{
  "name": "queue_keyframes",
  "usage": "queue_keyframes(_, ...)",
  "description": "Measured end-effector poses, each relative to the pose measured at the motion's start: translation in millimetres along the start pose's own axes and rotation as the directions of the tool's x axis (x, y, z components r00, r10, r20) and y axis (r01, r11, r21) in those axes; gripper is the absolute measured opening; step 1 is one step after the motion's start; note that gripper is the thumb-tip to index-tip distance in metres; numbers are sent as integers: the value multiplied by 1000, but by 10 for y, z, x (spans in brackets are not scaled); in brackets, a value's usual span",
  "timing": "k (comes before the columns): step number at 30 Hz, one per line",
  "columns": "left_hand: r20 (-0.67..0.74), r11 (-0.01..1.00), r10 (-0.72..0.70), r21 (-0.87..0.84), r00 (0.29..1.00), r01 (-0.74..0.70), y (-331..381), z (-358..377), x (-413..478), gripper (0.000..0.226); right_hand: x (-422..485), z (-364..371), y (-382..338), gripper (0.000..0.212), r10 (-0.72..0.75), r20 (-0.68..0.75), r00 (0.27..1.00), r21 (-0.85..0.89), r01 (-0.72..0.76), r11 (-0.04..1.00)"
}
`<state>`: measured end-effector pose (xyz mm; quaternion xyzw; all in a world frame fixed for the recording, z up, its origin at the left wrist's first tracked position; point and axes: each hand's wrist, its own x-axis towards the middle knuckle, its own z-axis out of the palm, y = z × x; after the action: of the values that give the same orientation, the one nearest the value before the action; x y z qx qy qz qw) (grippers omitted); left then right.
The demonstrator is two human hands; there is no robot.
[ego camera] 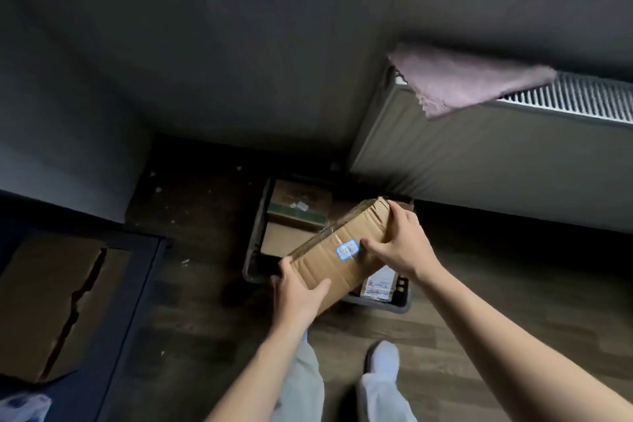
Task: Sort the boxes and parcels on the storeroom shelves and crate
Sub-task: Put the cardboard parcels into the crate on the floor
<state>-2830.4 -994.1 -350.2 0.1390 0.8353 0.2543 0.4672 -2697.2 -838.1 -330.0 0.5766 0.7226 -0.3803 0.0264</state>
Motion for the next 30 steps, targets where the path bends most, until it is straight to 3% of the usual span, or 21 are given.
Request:
queue_keyframes(7, 82, 918, -203, -331, 976, 219, -195, 956, 875, 67, 1238, 389, 467, 84, -149, 130, 980, -173, 171, 970)
queue_keyframes(10, 76, 888, -243, -384, 967, 253, -284, 1405, 1133, 75, 1601, 516, 682, 81, -213, 156, 965, -224, 245, 944)
queue_keyframes(13, 33, 855, -275, -448, 961, 260, -304, 1748, 1314, 64, 1857, 594, 861, 80, -309, 162, 937, -276, 344, 898)
queue_keyframes(20, -38, 882, -323, -375, 946, 286, -250, 2144, 1661, 56, 2066, 734, 1157, 73, -353, 305, 884, -548, 466, 694)
queue_keyframes(24, -7, 901, -343, -286, 939, 327, -271, 2184, 1844, 43, 1996, 849, 1312, 72, -257, 357, 898, -532, 422, 734)
queue_keyframes(30, 14, 954, -295, -57, 955, 296, -242, 2056, 1813, 57, 1856, 944, 1377, 65, -232, 363, 902, -467, 392, 793)
